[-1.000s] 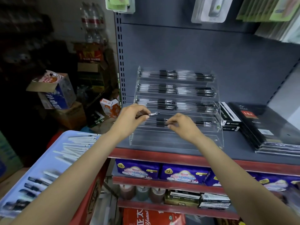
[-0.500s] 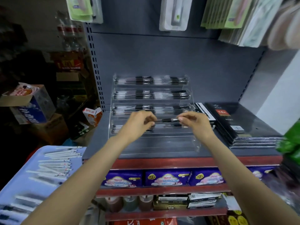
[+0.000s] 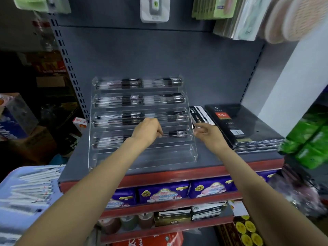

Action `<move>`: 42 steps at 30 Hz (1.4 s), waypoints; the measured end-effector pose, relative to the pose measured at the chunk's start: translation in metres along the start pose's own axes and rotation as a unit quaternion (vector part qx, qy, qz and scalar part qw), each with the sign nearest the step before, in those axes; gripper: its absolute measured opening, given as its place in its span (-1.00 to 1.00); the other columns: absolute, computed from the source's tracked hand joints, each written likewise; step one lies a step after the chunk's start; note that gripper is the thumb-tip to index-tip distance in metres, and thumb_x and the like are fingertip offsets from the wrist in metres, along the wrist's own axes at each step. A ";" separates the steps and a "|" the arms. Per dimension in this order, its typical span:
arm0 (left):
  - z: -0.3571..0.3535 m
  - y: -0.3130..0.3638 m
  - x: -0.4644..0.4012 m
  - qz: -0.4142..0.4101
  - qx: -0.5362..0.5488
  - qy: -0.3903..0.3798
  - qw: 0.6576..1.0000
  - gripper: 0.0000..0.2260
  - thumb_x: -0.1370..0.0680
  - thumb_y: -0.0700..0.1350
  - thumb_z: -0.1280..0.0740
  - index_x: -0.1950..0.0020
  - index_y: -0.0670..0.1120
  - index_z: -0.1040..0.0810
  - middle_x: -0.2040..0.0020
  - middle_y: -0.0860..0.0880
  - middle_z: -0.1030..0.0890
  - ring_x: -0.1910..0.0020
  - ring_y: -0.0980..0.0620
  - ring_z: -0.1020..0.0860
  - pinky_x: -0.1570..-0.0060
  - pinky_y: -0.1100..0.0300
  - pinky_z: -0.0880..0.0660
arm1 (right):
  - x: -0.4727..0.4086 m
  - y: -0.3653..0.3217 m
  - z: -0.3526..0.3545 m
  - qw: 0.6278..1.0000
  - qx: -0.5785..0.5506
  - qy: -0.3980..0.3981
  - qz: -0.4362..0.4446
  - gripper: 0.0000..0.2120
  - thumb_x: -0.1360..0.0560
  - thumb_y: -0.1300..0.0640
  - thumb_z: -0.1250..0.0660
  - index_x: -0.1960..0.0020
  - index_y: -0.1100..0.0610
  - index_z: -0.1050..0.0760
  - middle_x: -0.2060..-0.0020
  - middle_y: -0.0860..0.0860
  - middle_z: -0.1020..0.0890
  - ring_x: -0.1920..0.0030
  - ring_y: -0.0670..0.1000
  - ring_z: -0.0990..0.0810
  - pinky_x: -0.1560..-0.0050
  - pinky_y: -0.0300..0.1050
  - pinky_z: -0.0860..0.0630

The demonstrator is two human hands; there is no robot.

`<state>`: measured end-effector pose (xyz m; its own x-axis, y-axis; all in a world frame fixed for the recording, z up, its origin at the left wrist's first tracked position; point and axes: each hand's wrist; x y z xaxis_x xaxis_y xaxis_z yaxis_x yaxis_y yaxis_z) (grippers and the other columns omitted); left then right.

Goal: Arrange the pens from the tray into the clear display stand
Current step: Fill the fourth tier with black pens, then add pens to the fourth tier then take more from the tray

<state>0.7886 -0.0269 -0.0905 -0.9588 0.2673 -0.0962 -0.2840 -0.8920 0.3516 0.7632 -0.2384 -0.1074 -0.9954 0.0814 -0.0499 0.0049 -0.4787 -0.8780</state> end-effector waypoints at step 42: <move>0.048 -0.272 0.283 0.208 0.182 0.200 0.940 -0.82 -0.51 -0.16 -0.37 -0.11 -0.14 -0.58 0.08 -0.05 -0.62 0.19 0.03 -0.51 0.10 0.16 -0.45 | 0.168 -0.132 -0.325 0.968 0.036 -0.198 0.148 -0.80 -0.51 0.31 -0.25 -0.08 0.20 -0.58 0.01 0.06 -0.66 0.03 0.00 -0.62 0.05 -0.33 -0.46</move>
<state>0.5948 0.3084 -0.1687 -0.9332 -0.3008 -0.1965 0.0682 -0.6851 0.7252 0.6262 0.1231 -0.1547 -0.9099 -0.4036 -0.0954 0.3032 -0.4904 -0.8170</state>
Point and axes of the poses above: each hand's wrist, its own x-axis away from the middle knuckle, its own z-axis out of the back of the hand, y = z × x
